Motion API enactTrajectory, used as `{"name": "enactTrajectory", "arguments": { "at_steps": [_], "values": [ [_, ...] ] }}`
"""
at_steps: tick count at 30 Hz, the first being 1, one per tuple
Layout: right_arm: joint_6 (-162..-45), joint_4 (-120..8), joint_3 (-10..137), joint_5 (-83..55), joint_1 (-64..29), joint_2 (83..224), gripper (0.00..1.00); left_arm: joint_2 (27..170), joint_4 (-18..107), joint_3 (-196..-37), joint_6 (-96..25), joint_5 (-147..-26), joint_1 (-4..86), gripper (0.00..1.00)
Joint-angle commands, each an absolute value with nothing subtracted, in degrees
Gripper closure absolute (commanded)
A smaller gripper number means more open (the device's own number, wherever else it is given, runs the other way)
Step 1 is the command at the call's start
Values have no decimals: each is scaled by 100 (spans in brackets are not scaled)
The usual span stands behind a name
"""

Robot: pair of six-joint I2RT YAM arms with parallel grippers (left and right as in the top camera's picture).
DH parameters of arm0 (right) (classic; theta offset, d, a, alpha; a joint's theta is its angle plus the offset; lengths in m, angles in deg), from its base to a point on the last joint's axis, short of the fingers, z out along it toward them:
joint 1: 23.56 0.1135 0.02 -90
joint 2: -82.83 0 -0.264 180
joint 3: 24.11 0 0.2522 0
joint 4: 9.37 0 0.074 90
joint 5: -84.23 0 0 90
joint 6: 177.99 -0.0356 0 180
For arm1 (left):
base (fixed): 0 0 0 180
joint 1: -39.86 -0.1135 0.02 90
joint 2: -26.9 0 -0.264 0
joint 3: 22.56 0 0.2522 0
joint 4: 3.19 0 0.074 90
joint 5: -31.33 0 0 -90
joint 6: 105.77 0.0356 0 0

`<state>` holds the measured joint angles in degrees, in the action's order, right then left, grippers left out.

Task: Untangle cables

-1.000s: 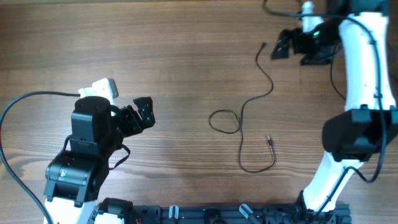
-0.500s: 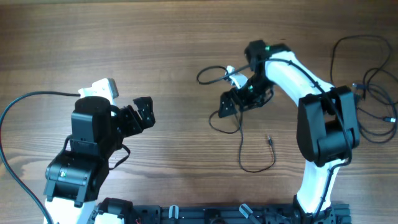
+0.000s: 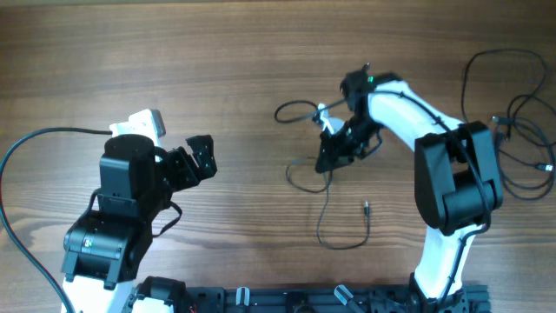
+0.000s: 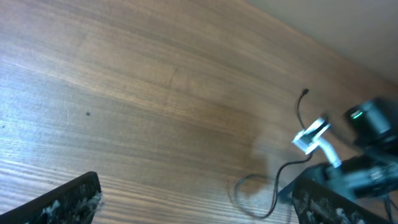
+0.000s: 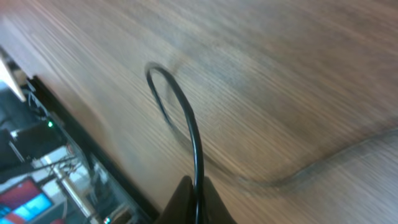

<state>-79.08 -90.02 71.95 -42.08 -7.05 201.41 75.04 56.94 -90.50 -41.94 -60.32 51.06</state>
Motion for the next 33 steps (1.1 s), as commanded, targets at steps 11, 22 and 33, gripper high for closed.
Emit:
{"name": "enactTrajectory", "arguments": {
  "at_steps": [11, 22, 33],
  "values": [
    [-9101, -8460, 12351, 377, -1573, 17377, 96, 7491, 5672, -9065, -4104, -6102, 5126, 0],
    [-9053, -7914, 12323, 2207, -3872, 17199, 96, 7491, 5672, -9065, -4102, -6102, 5126, 0],
    [-10601, -9499, 12098, 2110, -5265, 18467, 96, 7491, 5672, -9065, -4104, -6102, 5126, 0]
  ]
}}
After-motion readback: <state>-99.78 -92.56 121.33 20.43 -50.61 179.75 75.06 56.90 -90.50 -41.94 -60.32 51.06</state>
